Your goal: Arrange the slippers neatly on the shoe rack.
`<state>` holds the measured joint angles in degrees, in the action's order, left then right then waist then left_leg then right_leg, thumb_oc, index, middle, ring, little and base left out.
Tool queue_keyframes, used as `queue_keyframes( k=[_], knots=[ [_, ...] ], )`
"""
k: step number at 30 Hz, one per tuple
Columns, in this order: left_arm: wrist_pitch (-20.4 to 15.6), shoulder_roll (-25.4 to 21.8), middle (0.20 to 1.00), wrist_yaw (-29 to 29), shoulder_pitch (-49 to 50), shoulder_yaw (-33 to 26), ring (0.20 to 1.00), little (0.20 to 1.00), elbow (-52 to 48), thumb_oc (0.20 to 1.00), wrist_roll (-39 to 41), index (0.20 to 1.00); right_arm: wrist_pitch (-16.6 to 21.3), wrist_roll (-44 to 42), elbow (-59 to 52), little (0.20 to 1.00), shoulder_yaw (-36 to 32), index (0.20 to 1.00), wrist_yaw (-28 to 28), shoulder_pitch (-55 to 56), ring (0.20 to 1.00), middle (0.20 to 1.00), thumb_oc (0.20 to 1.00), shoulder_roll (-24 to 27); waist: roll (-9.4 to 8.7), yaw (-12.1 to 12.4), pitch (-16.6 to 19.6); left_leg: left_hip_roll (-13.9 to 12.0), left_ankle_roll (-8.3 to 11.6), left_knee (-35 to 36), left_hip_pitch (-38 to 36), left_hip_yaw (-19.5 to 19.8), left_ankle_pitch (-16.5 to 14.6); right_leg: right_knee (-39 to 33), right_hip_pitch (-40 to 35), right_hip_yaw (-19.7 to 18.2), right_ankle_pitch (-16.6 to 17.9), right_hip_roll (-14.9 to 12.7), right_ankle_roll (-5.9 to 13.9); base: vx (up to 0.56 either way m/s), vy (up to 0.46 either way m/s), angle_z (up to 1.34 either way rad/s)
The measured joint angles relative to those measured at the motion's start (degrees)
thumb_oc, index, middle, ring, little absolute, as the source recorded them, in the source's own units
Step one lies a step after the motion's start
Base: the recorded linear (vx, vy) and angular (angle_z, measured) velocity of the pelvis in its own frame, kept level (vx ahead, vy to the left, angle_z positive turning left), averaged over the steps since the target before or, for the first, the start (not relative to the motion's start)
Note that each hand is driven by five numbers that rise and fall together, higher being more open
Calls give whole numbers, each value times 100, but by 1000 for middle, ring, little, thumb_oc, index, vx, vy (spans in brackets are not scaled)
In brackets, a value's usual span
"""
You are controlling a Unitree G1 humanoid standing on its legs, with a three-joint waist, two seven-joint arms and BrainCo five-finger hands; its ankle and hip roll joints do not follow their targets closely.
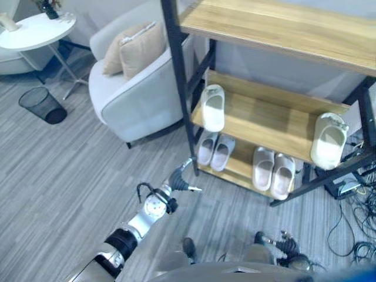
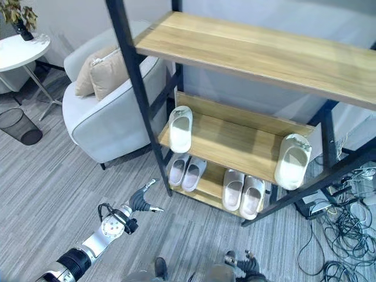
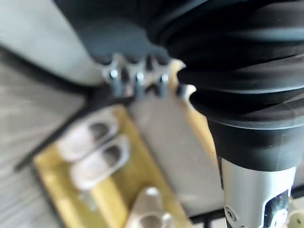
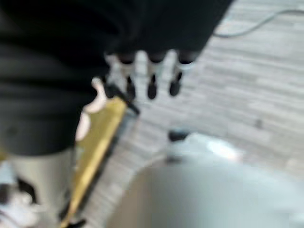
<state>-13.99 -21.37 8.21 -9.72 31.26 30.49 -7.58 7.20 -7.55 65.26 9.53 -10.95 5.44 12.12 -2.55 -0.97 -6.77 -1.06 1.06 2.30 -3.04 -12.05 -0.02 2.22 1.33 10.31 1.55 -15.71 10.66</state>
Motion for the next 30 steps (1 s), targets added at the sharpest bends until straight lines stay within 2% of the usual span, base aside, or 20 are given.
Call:
queue_keyframes(
  k=[3, 6, 9, 13, 17, 20, 23, 25, 28, 30],
  knots=[
    [-45, 353, 1000, -14, 91, 50, 1000, 1000, -257, 1000, 25, 1000, -9, 2, -35, 1000, 17, 1000, 18, 71, 1000, 1000, 1000, 230, 268, -38, 212, -401, 206, 158, -97, 55, 98, -398, -241, 94, 37, 488, -190, 66, -117, -3],
    [-64, 447, 1000, -76, 9, 274, 1000, 1000, -637, 1000, 198, 1000, -12, 23, -72, 1000, 26, 1000, 57, -55, 1000, 1000, 1000, 328, 365, -154, 274, -534, 261, 163, -76, 167, 132, -476, -308, 178, 23, 630, -254, 62, -75, 9],
    [-92, 484, 1000, -88, -129, 477, 1000, 1000, -729, 1000, 191, 1000, -11, 168, -73, 1000, 42, 1000, 77, -123, 1000, 1000, 1000, 282, 428, -163, 324, -532, 280, 169, -83, 169, 129, -471, -304, 168, 28, 626, -282, 45, -23, 1],
    [-76, 346, 1000, -61, -289, 468, 1000, 1000, -716, 1000, 126, 1000, -13, 216, -82, 1000, 276, 1000, 111, -101, 1000, 1000, 1000, 179, 422, -233, 340, -382, 266, 221, -122, 160, 127, -407, -236, 140, 12, 467, -255, 58, -27, 0],
    [-79, 306, 1000, 131, -520, 402, 1000, 1000, -722, 1000, 125, 1000, -13, 221, -129, 1000, 278, 1000, 119, -43, 1000, 1000, 1000, 159, 507, -298, 417, -326, 232, 291, -209, 111, 138, -418, -282, 113, 42, 398, -209, 10, -11, -5],
    [-77, 311, 1000, 210, -244, 372, 1000, 1000, -649, 1000, 131, 1000, -16, 219, -112, 1000, 234, 1000, 115, -5, 1000, 1000, 1000, 146, 547, -271, 539, -281, 225, 292, -239, 36, 143, -427, -285, 10, 100, 378, -204, 7, -17, -4],
    [69, 537, 1000, 582, -162, 13, 1000, 1000, -277, 1000, 448, 1000, -18, 516, -872, 1000, 714, 1000, 41, 98, 1000, 1000, 1000, 332, 589, -271, 551, -367, 233, 256, -9, 28, 161, -543, -60, -73, 138, 448, -181, 61, -85, -8],
    [216, 523, 1000, 619, -152, -35, 1000, 1000, -172, 1000, 559, 1000, -8, 651, -934, 1000, 719, 1000, -36, 107, 1000, 1000, 1000, 367, 631, -259, 503, -469, 269, 291, 0, 51, 208, -776, -173, -32, 228, 566, -215, 60, -65, 4],
    [233, 539, 1000, 734, -228, -36, 1000, 1000, -200, 1000, 581, 1000, -2, 658, -1042, 1000, 705, 1000, -97, 85, 1000, 1000, 1000, 551, 824, -268, 349, -563, 314, 290, 5, 105, 239, -774, -192, -1, 215, 673, -242, 30, 1, 3],
    [237, 542, 1000, 740, -256, -36, 1000, 1000, -234, 1000, 575, 1000, 3, 658, -1047, 1000, 705, 1000, -111, 98, 1000, 1000, 1000, 569, 877, -276, 327, -591, 319, 291, 4, 143, 243, -775, -196, 2, 209, 721, -277, 59, 32, -3]
  ],
)
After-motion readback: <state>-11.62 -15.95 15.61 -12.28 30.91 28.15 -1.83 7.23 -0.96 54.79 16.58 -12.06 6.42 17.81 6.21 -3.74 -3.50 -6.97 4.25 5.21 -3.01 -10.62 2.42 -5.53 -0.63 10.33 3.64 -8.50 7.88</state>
